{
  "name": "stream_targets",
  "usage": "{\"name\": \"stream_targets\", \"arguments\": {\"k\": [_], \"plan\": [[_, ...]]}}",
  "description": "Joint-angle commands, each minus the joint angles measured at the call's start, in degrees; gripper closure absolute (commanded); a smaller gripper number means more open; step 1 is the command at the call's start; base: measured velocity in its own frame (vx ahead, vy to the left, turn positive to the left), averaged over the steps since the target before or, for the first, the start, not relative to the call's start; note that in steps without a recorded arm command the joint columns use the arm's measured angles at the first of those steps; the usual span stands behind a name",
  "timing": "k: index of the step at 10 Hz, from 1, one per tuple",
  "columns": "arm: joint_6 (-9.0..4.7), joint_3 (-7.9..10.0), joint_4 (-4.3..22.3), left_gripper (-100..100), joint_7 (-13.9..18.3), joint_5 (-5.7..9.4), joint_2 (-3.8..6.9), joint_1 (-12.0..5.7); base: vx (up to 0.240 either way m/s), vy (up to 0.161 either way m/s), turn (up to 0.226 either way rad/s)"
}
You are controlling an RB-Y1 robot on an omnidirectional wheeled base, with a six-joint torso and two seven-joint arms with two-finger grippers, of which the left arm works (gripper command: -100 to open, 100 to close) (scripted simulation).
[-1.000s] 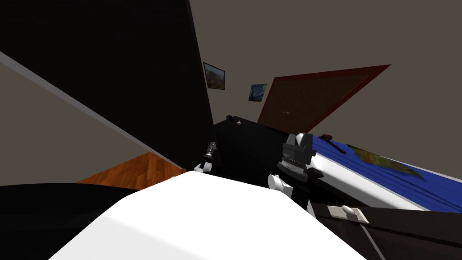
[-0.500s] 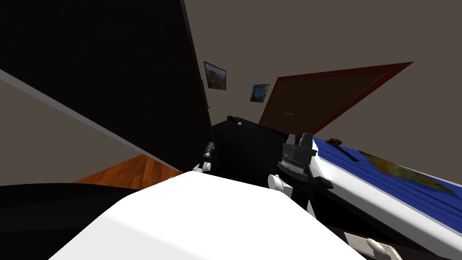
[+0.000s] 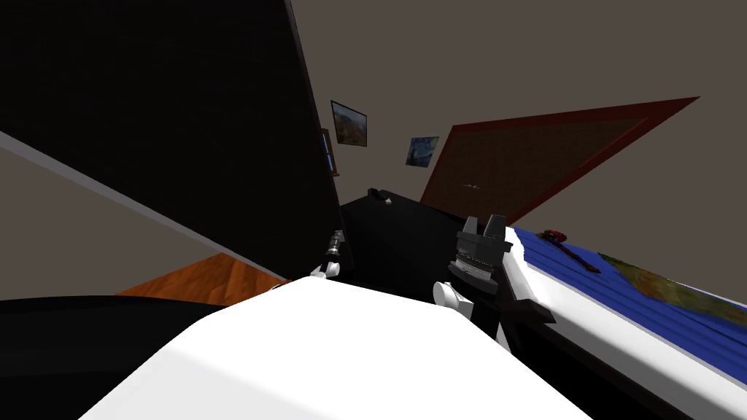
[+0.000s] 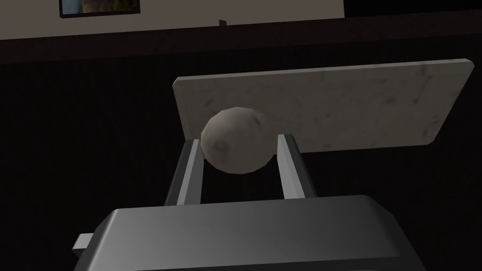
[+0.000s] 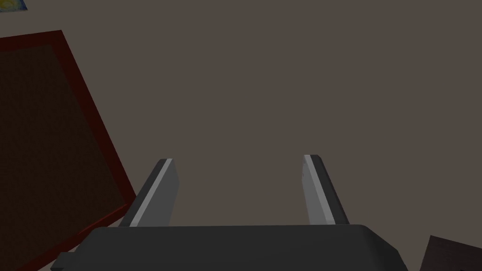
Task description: Push the door open
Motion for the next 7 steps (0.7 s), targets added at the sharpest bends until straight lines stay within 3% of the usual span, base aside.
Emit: {"name": "stream_targets", "arguments": {"k": [1,7], "plan": [[-0.34,0.8,0.3,100,-0.3,0.53,0.38,-0.44,0.191,-0.01,0.043],[-0.55,3.74,0.6,100,-1.5,2.62,1.12,-0.37,0.187,-0.037,0.047]]}}
